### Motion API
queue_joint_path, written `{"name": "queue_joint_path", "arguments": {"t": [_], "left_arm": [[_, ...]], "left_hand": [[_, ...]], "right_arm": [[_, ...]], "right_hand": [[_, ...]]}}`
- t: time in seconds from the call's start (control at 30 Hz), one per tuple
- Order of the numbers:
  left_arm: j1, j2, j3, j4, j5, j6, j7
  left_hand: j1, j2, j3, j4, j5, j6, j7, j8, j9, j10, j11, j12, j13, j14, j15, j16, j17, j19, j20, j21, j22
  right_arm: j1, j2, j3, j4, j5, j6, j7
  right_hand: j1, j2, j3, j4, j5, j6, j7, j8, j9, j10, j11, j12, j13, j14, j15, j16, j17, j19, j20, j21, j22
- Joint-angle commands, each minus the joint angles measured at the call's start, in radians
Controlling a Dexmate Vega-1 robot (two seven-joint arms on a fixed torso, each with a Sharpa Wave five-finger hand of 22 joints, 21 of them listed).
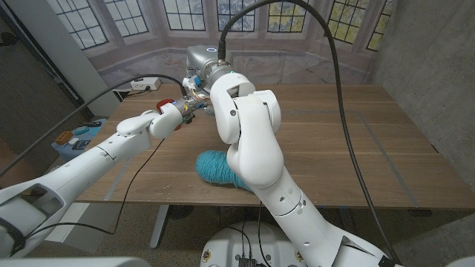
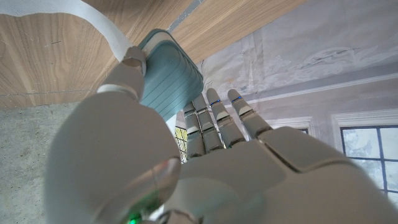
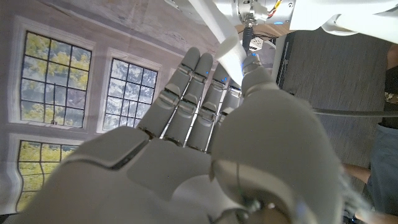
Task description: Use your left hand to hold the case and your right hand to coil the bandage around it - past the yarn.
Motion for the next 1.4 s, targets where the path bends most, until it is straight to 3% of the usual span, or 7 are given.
{"name": "queue_joint_path", "arguments": {"t": [0.03, 1.4], "left_arm": [[-0.016, -0.015, 0.012, 0.009, 0.002, 0.005, -0.003], [-0.078, -0.057, 0.045, 0.052, -0.004, -0.007, -0.015]], "left_hand": [[-0.024, 0.054, 0.011, 0.014, 0.006, 0.058, -0.047, 0.361, 0.002, 0.078, -0.070, 0.005, 0.003, 0.002, 0.003, 0.000, 0.000, -0.001, 0.000, 0.001, 0.003], [-0.028, 0.056, 0.009, 0.014, 0.007, 0.057, -0.046, 0.362, -0.001, 0.075, -0.069, 0.005, 0.003, 0.002, 0.005, 0.001, -0.003, -0.003, 0.000, 0.002, 0.004]], "right_arm": [[-0.059, 0.013, -0.010, -0.025, 0.024, 0.009, 0.006], [-0.125, 0.010, -0.006, -0.025, 0.036, -0.012, 0.063]], "right_hand": [[0.002, 0.009, -0.002, 0.003, -0.003, 0.006, 0.007, -0.002, 0.005, 0.008, 0.009, 0.009, 0.004, 0.007, -0.110, 0.004, 0.005, 0.008, 0.001, 0.007, 0.001], [0.005, 0.013, -0.007, 0.000, -0.001, 0.013, 0.005, -0.008, 0.005, 0.013, 0.006, 0.012, 0.007, 0.010, -0.109, 0.004, 0.009, 0.012, 0.000, 0.009, 0.001]]}}
